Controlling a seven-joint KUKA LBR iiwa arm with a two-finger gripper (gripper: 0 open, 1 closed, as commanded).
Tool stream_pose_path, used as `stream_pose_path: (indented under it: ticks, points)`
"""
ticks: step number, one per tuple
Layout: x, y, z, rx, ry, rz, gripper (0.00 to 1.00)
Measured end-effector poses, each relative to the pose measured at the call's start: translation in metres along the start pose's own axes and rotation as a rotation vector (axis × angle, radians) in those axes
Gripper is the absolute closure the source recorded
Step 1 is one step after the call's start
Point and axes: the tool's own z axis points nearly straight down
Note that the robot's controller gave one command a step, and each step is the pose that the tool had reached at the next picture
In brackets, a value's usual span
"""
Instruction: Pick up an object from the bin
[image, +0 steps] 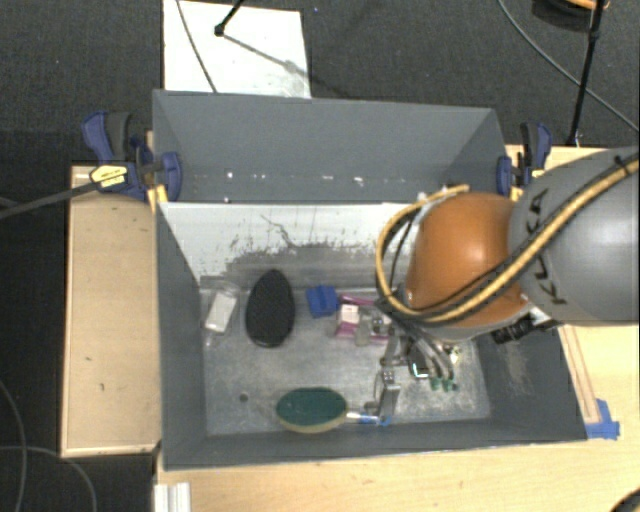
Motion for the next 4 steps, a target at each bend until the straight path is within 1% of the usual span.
stream_pose_path:
  ticks: [1,2,3,4]
  points:
    - [-0.012,0.085,0.094,0.002,0.002,0.091,0.0]
    - [-0.016,0.083,0.089,0.0,-0.008,0.099,1.0]
    - [-0.034,0.122,-0.039,-0.005,-0.016,0.097,1.0]
    - [-0.047,0.123,0.026,0.002,-0.002,0.097,1.0]
